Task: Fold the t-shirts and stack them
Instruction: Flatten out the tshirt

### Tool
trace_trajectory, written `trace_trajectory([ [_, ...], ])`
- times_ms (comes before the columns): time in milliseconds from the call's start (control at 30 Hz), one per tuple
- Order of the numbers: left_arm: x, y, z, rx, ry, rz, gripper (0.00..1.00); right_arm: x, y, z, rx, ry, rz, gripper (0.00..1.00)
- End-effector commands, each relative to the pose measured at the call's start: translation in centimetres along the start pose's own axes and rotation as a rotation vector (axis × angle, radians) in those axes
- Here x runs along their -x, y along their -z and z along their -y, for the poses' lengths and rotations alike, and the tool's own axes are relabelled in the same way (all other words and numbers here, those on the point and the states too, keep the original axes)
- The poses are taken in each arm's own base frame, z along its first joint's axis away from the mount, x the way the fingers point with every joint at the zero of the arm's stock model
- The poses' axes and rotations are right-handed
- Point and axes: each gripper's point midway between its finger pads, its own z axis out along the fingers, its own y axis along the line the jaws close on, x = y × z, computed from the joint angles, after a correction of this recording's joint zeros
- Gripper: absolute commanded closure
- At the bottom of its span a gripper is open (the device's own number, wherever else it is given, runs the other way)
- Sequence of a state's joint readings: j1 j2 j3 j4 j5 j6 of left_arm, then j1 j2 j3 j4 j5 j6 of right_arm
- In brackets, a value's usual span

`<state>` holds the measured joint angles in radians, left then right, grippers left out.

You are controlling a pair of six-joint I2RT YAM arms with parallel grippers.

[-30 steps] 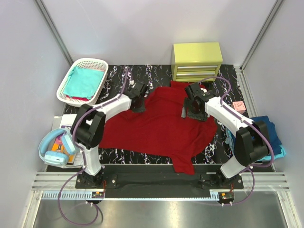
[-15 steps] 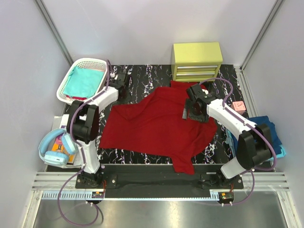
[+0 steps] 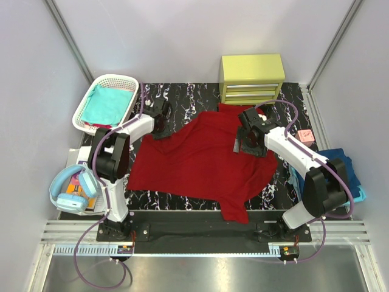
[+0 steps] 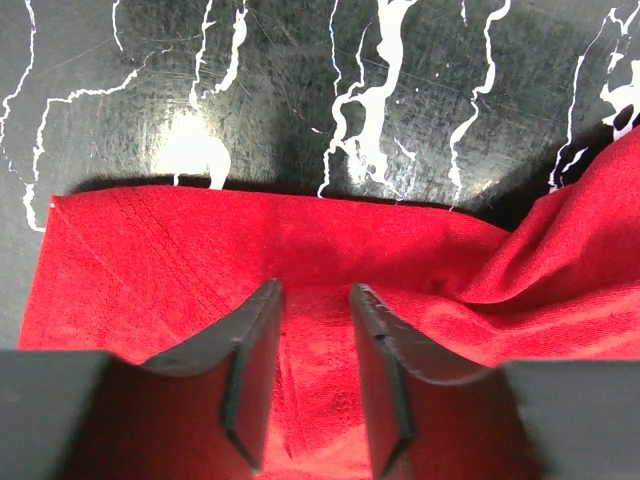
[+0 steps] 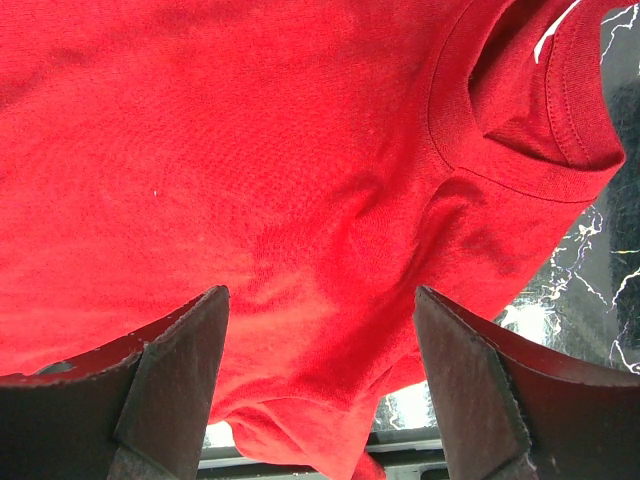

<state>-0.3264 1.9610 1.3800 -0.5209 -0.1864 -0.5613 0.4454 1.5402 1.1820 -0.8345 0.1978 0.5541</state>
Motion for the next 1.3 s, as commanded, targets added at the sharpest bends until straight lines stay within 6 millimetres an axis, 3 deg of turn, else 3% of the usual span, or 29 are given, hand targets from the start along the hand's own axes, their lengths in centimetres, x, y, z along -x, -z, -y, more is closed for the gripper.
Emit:
trace_trajectory([
  [0,0.2,-0.2,0.6,-0.034,0.019,0.013,0.71,0.6,0.4,-0.3,0.005,-0.001,0.035,0.19],
  [200,0.2,0.4,0.7,-0.038,0.015,0.024,1.00,0.5,0.2,-0.4,0.004,-0.002,0.030,0.19],
  [367,1.9,2.7,1.1,-0.063,0.020,0.083,1.00,0.6,0.2,-0.5,0.008,-0.005,0.029,0.19],
  [500,6.2,6.4,2.1,-0.093,0.023,0.209,1.00,0.5,0.2,-0.5,0.009,-0.006,0.027,0.19],
  [533,8.3,7.5,2.9,-0.110,0.028,0.253,1.00,0.4,0.2,-0.5,0.009,-0.006,0.025,0.19],
  [600,9.8,7.9,3.1,-0.093,0.014,0.260,1.00,0.4,0.3,-0.6,0.017,-0.010,0.025,0.19],
  [633,11.6,7.8,4.0,-0.100,0.016,0.278,1.00,0.4,0.5,-0.7,0.021,-0.008,0.026,0.19],
  [800,14.5,4.4,3.8,-0.066,0.030,0.220,1.00,0.6,1.5,-0.4,0.030,-0.017,0.047,0.19],
  [900,16.3,0.3,3.9,-0.069,0.055,0.189,1.00,0.5,2.5,-0.2,0.034,-0.017,0.048,0.19],
  [967,16.5,-1.4,4.0,-0.089,0.066,0.160,1.00,0.6,3.2,0.0,0.038,-0.012,0.056,0.19],
  [1000,16.8,-3.2,4.0,-0.092,0.077,0.148,1.00,0.4,3.5,0.1,0.035,-0.009,0.051,0.19],
  [1133,17.4,-6.1,3.4,-0.082,0.085,0.146,1.00,0.0,4.6,0.7,0.033,-0.002,0.049,0.19],
  [1267,18.8,-6.4,2.4,-0.048,0.090,0.197,1.00,-1.0,5.1,1.1,0.049,-0.018,0.035,0.19],
])
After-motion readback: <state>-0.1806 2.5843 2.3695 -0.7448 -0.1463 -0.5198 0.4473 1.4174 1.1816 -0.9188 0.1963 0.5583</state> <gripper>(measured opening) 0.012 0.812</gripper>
